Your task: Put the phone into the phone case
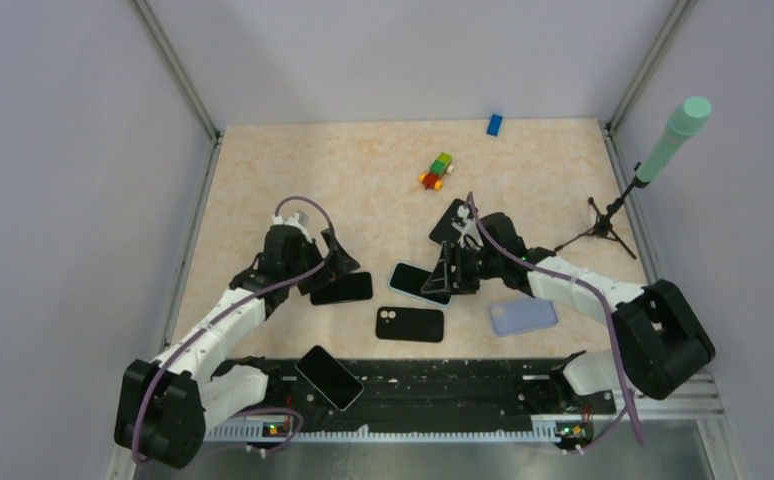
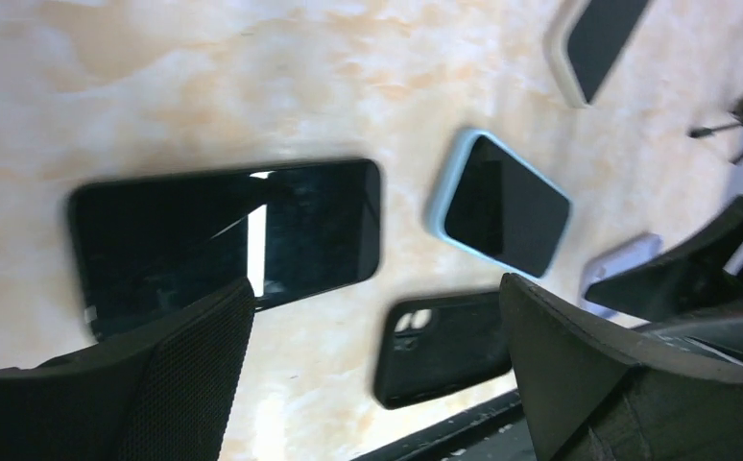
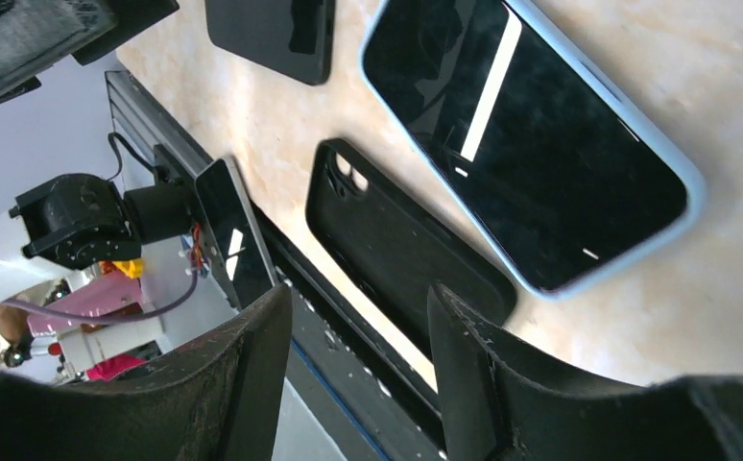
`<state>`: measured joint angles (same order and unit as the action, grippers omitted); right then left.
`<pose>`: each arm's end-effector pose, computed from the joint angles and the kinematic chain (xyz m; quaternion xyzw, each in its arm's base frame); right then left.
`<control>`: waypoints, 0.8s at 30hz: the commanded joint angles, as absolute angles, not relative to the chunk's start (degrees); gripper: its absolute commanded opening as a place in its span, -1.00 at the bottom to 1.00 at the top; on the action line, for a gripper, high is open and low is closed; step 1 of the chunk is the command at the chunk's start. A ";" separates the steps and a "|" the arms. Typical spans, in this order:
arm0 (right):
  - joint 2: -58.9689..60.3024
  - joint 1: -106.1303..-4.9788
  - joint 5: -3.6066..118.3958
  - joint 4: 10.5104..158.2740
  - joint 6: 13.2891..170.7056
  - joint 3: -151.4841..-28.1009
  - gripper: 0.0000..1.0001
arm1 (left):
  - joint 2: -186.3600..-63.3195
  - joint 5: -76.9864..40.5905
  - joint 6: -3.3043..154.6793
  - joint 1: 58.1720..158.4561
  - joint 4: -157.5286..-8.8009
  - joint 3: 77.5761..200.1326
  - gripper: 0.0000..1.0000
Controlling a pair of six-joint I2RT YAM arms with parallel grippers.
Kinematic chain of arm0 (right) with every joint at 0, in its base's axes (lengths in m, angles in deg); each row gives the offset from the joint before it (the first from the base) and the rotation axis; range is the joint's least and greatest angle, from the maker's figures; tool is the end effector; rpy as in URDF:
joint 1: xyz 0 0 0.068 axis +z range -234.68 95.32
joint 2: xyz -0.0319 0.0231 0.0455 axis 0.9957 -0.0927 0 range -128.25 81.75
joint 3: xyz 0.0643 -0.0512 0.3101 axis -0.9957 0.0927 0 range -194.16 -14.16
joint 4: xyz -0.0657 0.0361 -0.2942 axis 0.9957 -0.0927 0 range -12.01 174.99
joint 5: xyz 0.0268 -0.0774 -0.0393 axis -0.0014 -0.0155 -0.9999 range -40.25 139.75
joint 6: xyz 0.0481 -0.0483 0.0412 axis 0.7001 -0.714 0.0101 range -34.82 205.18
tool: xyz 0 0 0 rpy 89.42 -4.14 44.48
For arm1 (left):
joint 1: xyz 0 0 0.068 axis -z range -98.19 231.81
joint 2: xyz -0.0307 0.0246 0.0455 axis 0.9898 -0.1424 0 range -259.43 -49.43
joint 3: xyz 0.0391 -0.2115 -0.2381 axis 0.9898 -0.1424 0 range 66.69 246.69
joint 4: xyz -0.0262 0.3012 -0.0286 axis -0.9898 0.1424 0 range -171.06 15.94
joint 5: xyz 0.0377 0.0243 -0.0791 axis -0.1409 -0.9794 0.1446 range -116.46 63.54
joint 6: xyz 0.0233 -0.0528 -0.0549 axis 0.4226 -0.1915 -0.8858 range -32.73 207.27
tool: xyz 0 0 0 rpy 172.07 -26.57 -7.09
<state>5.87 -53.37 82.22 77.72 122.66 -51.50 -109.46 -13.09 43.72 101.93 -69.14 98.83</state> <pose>0.2366 0.1870 0.1893 -0.0571 0.8940 0.4178 0.1517 0.2346 -0.1028 0.2125 -0.1343 0.8907 -0.3117 0.3024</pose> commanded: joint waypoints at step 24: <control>-30.33 -41.29 80.41 98.47 133.58 -73.36 0.02 | -116.16 -7.82 50.70 79.61 -64.38 96.10 0.94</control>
